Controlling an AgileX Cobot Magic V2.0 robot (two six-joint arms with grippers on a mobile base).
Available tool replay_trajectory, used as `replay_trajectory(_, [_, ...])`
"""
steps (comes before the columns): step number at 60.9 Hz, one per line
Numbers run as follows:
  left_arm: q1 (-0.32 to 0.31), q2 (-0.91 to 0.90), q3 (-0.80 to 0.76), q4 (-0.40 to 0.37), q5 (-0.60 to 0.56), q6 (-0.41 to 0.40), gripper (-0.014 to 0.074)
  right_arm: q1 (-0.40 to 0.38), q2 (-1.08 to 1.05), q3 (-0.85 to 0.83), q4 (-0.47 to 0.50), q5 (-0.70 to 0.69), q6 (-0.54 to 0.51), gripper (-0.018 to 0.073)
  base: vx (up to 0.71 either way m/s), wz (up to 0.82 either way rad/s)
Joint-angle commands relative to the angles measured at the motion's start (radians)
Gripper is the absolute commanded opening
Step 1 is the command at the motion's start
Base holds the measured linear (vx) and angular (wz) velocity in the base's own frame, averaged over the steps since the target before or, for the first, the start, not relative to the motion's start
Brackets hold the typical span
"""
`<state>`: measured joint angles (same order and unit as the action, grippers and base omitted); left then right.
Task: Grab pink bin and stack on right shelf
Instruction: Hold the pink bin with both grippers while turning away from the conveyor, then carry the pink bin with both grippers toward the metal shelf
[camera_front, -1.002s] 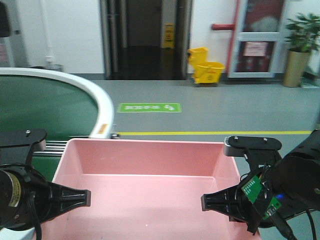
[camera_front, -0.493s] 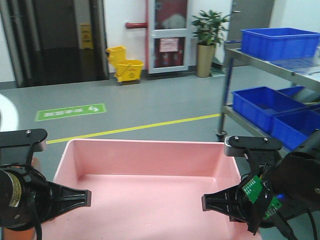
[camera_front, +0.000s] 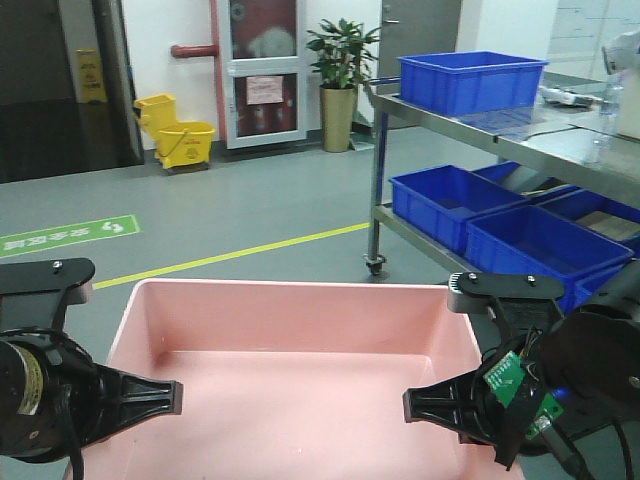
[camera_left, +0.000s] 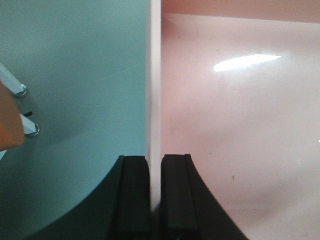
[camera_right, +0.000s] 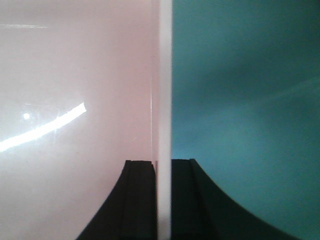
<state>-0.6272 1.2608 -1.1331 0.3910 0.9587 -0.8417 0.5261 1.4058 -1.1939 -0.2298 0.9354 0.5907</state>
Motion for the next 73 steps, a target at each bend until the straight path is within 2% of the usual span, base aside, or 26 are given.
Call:
replay_trajectory(1, [0.0, -0.033, -0.028, 0.063, -0.035, -0.012, 0.0111, -0.007, -0.034, -0.028, -0.077, -0.022, -0.01, -0.0003, 0.09, -0.3])
replay_trajectory(26, [0.0, -0.033, -0.028, 0.063, -0.035, -0.012, 0.0111, -0.007, -0.034, -0.028, -0.077, -0.022, -0.009, -0.0003, 0.17, -0.25])
replay_trajectory(73, [0.0, -0.033, -0.028, 0.063, -0.035, -0.012, 0.0111, -0.007, -0.034, -0.028, -0.077, -0.022, -0.009, -0.0003, 0.32, 0.0])
